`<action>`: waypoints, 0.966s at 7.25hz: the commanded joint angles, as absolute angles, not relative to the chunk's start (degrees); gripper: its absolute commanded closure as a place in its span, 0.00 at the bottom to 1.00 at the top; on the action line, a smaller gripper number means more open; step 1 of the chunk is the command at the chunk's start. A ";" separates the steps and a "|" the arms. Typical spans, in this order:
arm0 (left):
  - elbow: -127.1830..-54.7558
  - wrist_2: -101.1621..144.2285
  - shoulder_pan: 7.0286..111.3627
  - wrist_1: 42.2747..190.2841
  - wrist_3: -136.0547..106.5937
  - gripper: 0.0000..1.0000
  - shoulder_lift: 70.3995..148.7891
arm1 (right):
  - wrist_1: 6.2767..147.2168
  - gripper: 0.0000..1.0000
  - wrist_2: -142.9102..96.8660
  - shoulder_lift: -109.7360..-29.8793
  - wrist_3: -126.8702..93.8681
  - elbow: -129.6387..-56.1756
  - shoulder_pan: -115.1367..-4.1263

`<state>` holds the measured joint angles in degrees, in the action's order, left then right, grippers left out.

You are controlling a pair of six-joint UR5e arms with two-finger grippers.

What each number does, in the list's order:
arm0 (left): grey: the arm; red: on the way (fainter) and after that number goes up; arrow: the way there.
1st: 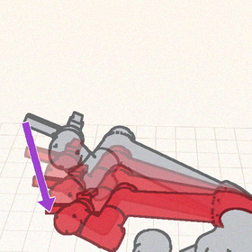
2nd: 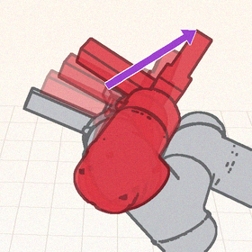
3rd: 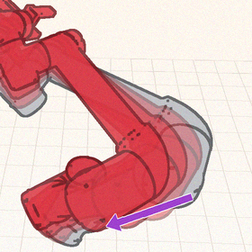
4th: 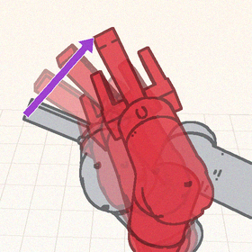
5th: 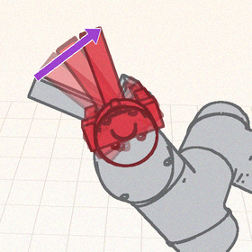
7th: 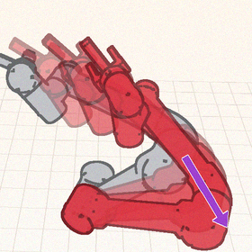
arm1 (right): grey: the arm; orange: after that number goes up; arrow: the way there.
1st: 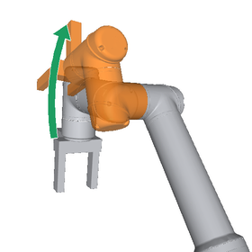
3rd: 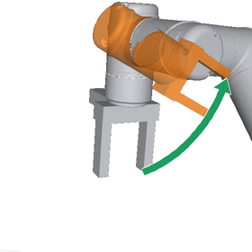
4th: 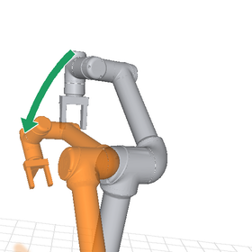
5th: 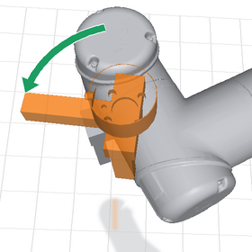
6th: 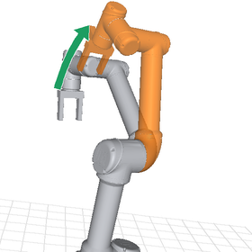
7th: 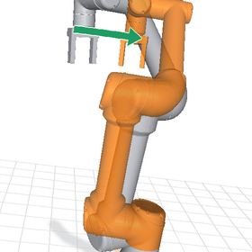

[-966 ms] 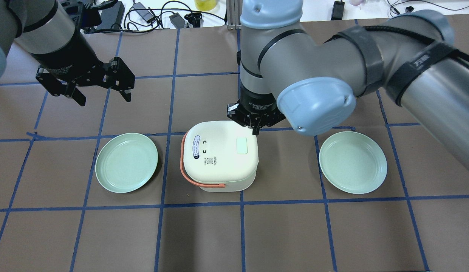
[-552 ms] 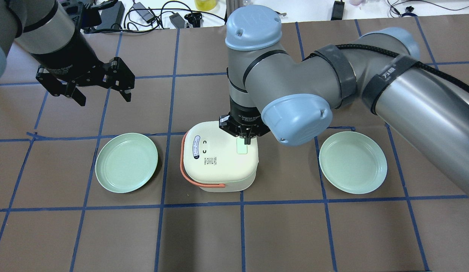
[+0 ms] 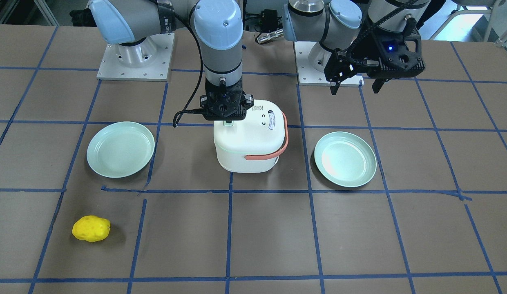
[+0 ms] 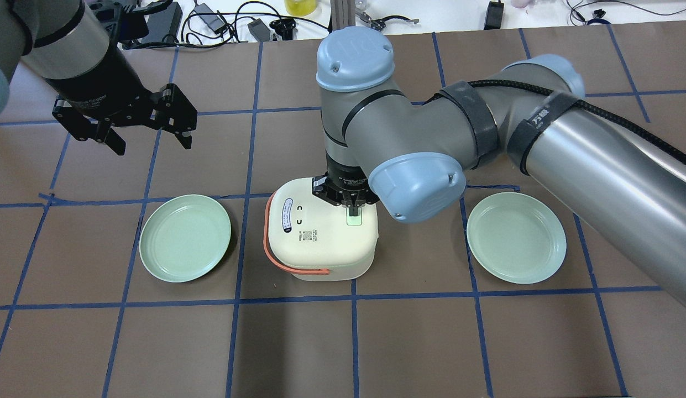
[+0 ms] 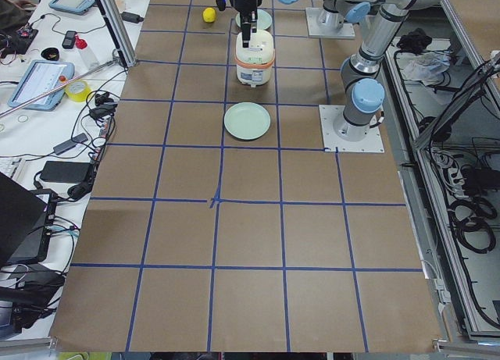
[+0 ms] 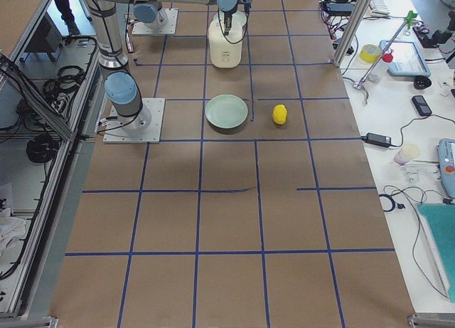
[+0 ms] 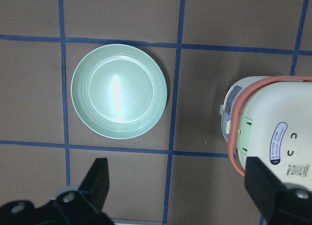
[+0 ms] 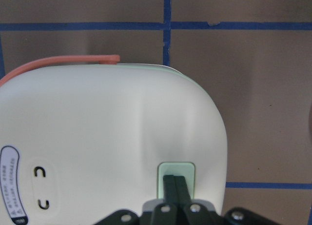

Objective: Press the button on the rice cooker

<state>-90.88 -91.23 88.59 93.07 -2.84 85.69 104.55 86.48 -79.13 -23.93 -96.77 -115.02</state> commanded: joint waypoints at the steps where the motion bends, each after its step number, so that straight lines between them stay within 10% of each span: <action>1: -90.88 -91.23 88.59 93.08 -2.81 0.00 85.69 | 108.09 0.91 87.10 -78.84 -23.73 -99.57 -115.05; 2: -90.88 -91.23 88.59 93.08 -2.90 0.00 85.69 | 107.50 0.85 87.27 -79.45 -23.99 -98.54 -115.05; 4: -90.88 -91.23 88.59 93.08 -2.81 0.00 85.69 | 102.87 0.00 87.89 -81.64 -24.35 -94.85 -114.87; 7: -90.88 -91.23 88.59 93.08 -2.81 0.00 85.69 | 96.88 0.00 88.86 -82.53 -22.86 -88.18 -109.72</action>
<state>-90.88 -91.23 88.59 93.08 -2.87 85.69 99.23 88.63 -82.20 -23.61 -91.32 -112.54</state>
